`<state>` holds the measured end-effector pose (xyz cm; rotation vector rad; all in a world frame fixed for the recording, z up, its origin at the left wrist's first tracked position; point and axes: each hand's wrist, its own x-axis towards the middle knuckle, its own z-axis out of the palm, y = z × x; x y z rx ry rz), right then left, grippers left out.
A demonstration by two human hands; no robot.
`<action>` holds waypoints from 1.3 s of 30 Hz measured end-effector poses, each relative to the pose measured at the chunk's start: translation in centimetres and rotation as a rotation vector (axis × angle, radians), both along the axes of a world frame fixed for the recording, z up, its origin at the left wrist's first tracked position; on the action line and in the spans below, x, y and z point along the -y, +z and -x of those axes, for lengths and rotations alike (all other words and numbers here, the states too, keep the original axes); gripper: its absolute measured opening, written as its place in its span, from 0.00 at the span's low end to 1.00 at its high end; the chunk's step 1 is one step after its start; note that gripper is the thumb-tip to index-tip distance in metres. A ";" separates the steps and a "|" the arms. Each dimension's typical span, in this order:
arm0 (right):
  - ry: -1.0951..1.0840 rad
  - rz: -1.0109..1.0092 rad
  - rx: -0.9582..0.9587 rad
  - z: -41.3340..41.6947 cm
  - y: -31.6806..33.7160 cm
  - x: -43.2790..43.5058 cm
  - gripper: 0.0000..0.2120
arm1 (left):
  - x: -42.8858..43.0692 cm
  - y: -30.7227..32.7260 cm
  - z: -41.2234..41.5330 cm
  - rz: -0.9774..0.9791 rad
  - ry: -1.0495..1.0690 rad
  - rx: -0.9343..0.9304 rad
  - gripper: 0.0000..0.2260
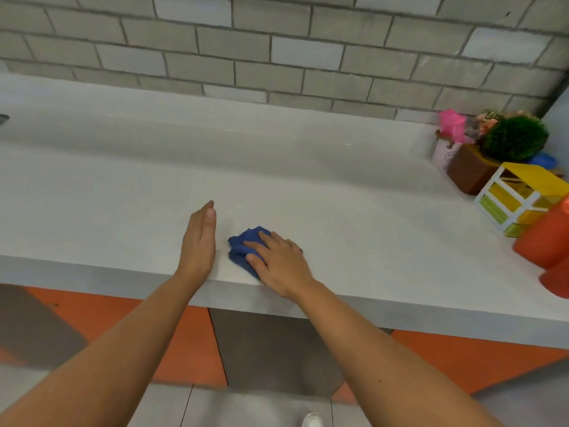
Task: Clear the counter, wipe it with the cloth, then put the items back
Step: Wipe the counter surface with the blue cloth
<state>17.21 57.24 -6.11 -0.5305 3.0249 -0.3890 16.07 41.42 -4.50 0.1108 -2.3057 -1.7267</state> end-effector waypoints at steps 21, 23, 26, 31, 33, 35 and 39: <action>-0.015 0.054 -0.233 14.9 -1.7 2.6 0.23 | 5.3 1.0 13.4 -0.159 0.218 0.041 0.21; -0.219 0.008 -0.181 19.4 -1.9 -4.5 0.27 | 4.9 0.4 15.2 -0.119 0.193 0.046 0.22; -0.558 -0.090 -0.129 23.4 -1.4 -15.3 0.26 | 4.6 -0.3 17.7 -0.062 0.165 0.048 0.23; -1.014 -0.142 0.089 27.6 -0.1 -17.2 0.25 | 3.8 -0.7 21.3 -0.015 0.172 0.009 0.23; -0.903 -0.117 0.062 29.5 0.0 -11.1 0.24 | 3.0 -0.5 22.7 -0.010 0.174 0.002 0.22; -0.632 -0.122 -0.042 29.6 -0.8 -2.7 0.25 | 2.4 -0.1 24.2 0.020 0.186 -0.008 0.22; -0.086 -0.040 -0.007 26.7 -0.3 8.5 0.27 | 3.6 0.0 27.4 0.062 0.261 -0.010 0.22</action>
